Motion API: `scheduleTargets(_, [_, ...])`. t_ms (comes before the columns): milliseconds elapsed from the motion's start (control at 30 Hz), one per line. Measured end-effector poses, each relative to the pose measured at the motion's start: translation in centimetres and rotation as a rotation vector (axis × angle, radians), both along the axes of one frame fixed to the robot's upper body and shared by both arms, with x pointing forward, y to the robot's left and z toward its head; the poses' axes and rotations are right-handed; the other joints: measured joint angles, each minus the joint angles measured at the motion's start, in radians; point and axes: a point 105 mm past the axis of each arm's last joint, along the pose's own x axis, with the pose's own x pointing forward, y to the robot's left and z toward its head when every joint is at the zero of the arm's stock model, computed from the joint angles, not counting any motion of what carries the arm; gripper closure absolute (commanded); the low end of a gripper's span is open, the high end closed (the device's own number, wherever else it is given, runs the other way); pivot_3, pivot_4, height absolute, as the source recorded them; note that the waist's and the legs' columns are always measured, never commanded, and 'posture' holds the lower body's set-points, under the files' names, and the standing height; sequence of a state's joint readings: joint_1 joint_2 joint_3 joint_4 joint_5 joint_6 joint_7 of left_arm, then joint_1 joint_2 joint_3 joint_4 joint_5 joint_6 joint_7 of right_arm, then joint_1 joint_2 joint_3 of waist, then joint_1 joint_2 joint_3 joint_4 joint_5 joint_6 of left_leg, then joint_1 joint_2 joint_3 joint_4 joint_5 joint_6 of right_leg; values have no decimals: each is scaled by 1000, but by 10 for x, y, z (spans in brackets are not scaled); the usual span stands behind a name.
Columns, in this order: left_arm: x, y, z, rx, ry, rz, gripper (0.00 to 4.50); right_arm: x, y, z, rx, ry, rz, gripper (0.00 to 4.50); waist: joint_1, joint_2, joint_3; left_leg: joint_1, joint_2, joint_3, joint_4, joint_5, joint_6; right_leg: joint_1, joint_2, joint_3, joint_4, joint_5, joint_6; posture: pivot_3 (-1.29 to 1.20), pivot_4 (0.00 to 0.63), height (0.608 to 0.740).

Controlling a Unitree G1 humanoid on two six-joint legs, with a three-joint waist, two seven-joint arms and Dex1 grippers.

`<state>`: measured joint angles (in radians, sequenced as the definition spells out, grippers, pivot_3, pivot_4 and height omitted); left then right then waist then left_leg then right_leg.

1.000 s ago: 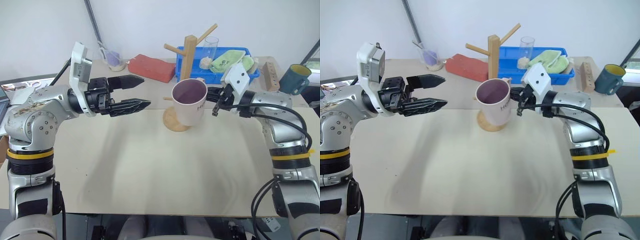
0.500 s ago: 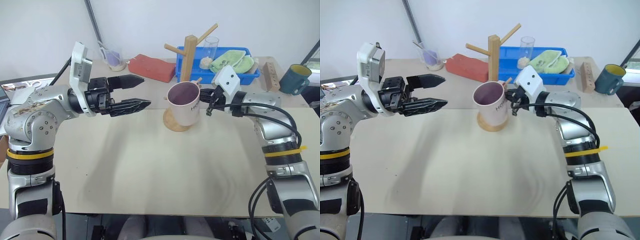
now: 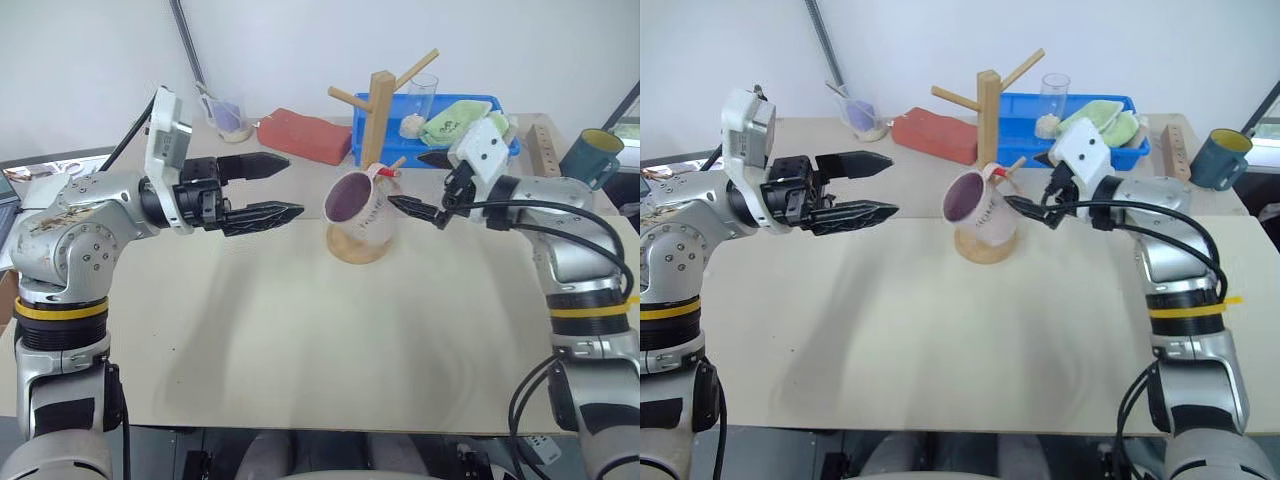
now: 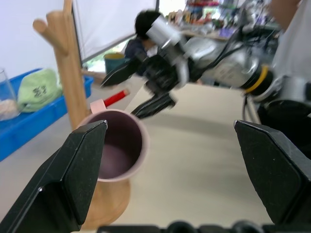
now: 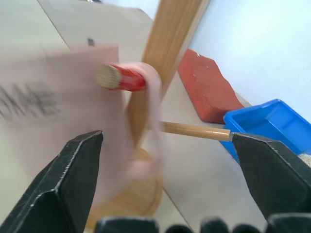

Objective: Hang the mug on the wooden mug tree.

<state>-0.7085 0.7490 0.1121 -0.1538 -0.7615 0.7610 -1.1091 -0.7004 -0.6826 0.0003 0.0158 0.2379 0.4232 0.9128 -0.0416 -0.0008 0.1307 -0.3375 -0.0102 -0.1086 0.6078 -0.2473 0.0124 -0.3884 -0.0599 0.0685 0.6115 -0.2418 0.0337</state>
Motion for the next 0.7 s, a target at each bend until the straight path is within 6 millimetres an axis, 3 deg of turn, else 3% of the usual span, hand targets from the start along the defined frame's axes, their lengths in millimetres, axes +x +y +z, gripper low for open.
scheduleTargets(200, [18,20,-5,72,-25,124,0,-38,-22,10,52,63,18,18,2,0,0,0,0,0,0,0,0,0,0,0,0,0,1,0,150,740])
scheduleTargets(267, [26,33,-6,109,-48,190,0,-48,-33,20,73,63,-13,18,2,0,0,0,0,0,0,0,0,0,0,0,0,0,1,0,150,740])
scheduleTargets(400, [34,39,-9,152,-82,215,0,-65,-38,40,89,26,-36,18,1,0,0,0,1,0,0,0,0,0,1,0,0,-4,7,0,150,740])
scheduleTargets(700, [41,33,-5,132,-100,178,0,-70,-37,40,114,36,-66,18,3,0,0,0,1,1,0,0,0,0,0,0,0,-4,7,0,150,740])
